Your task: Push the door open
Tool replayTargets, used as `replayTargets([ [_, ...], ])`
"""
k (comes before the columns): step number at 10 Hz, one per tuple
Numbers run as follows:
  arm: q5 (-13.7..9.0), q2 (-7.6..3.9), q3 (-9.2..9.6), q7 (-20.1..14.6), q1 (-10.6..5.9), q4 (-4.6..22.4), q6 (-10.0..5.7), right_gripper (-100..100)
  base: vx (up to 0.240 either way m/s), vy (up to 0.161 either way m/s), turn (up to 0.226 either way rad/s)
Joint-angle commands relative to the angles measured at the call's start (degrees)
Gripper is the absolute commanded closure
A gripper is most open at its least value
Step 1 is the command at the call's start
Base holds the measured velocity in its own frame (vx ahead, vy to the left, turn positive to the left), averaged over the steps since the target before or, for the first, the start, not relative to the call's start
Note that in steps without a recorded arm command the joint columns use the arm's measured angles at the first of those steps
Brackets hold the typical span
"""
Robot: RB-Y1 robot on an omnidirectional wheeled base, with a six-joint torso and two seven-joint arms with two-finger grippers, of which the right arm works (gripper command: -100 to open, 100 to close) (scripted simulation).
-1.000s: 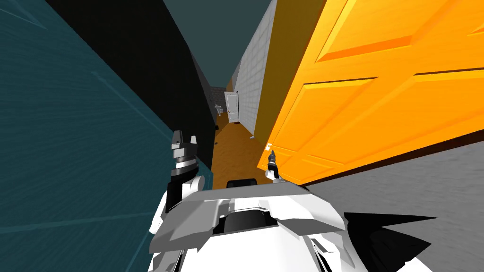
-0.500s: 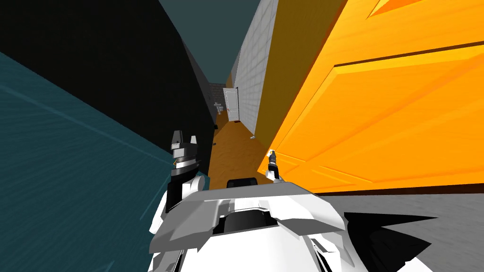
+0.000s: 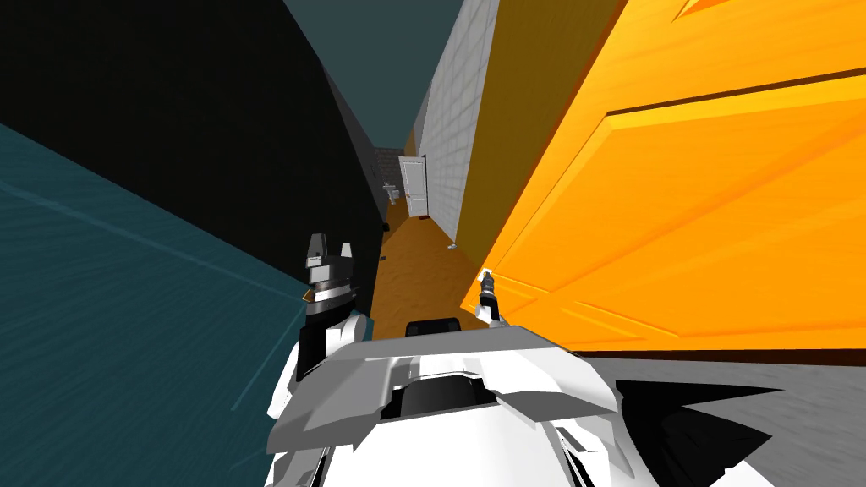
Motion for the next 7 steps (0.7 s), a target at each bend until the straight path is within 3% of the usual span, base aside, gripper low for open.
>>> replayTargets([
  [1,0.0,0.10,0.03,0.0,0.11,0.1,0.01,100,-0.016,0.010,-0.002],
  [3,0.0,0.10,0.03,0.0,0.11,0.1,0.01,100,-0.005,0.003,-0.001],
  [7,-1.5,-0.66,-2.24,0.9,0.06,0.1,0.56,100,0.156,-0.005,-0.039],
])
